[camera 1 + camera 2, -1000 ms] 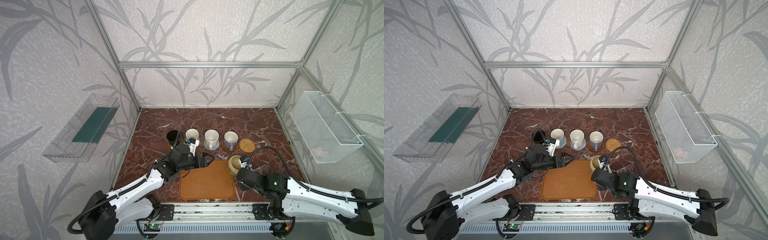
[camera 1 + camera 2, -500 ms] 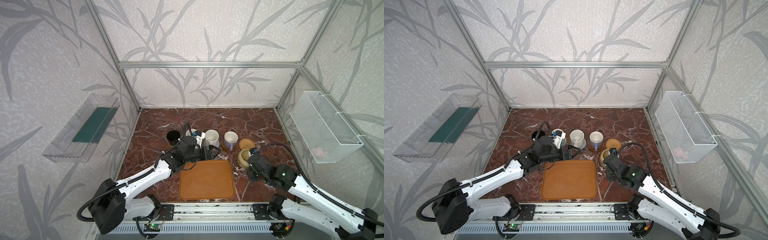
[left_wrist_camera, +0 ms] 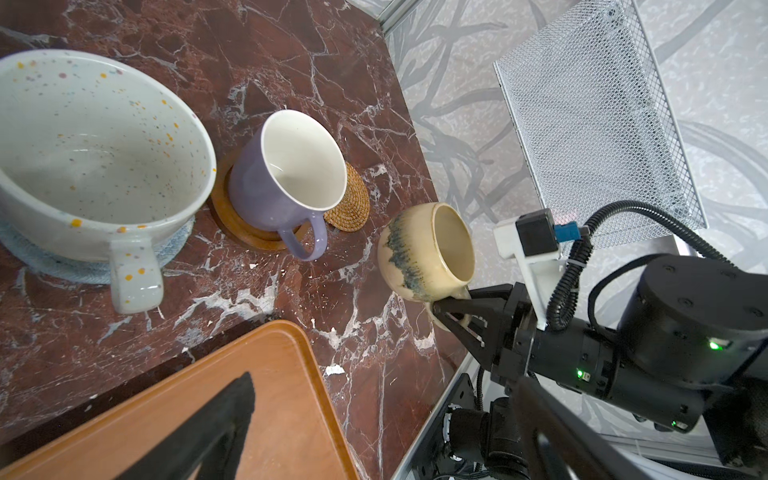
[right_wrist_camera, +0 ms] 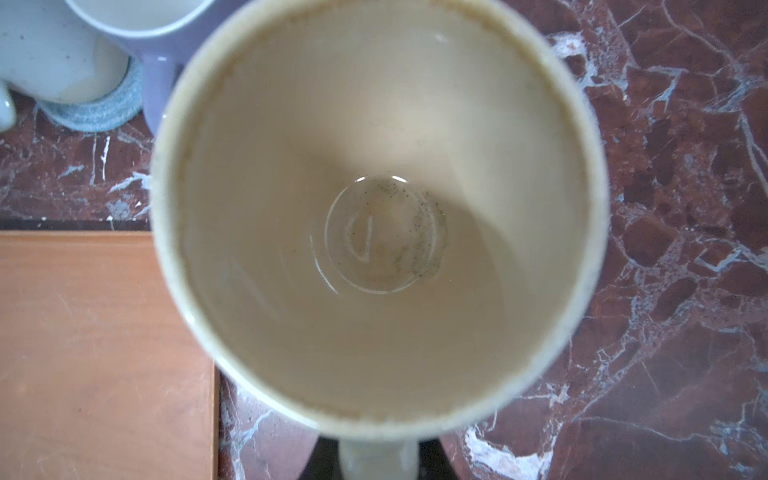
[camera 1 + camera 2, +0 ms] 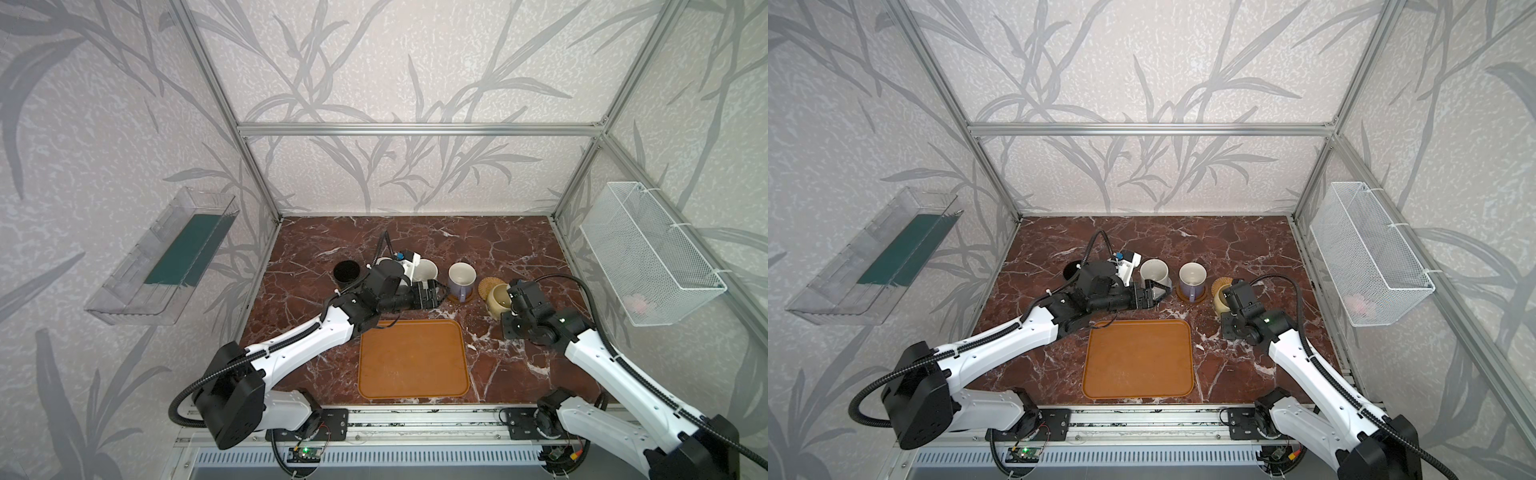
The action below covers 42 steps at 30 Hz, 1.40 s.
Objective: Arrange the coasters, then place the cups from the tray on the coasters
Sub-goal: 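Carry the beige glazed mug toward the woven coaster with the right gripper, then lower the beige glazed mug onto the woven coaster with the right gripper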
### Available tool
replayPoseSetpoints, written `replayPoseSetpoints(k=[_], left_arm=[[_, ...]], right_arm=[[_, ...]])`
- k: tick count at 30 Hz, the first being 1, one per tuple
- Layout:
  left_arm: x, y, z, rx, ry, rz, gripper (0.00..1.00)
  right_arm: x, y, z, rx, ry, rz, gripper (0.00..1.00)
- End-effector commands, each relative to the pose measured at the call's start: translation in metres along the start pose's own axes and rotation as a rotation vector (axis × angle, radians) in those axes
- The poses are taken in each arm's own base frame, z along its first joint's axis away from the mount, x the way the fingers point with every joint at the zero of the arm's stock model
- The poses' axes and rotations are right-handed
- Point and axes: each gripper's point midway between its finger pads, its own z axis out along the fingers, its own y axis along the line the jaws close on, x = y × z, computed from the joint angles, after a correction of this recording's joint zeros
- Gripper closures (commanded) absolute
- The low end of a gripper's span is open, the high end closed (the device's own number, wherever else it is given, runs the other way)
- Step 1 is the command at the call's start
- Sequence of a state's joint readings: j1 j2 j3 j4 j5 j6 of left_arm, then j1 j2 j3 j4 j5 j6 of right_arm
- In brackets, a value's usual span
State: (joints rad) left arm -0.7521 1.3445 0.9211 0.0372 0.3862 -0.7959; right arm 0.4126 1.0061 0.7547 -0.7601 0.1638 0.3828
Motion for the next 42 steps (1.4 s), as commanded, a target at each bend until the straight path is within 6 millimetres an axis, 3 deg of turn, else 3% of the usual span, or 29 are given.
replayPoseSetpoints(k=[1, 11, 23, 42], left_arm=[[-0.009, -0.008, 0.004, 0.006, -0.012, 0.031, 0.01], [-0.012, -0.011, 0.023, 0.023, 0.013, 0.030, 0.01], [-0.016, -0.008, 0.042, 0.026, 0.023, 0.019, 0.01], [-0.013, -0.006, 0.046, 0.026, 0.029, 0.009, 0.01]], right_arm=[[-0.051, 0.008, -0.008, -0.054, -0.149, 0.026, 1.00], [-0.084, -0.008, 0.018, -0.017, -0.157, 0.078, 1.00], [-0.101, -0.010, 0.044, 0.023, -0.127, 0.079, 1.00], [-0.100, -0.013, 0.074, 0.073, -0.068, 0.053, 1.00]])
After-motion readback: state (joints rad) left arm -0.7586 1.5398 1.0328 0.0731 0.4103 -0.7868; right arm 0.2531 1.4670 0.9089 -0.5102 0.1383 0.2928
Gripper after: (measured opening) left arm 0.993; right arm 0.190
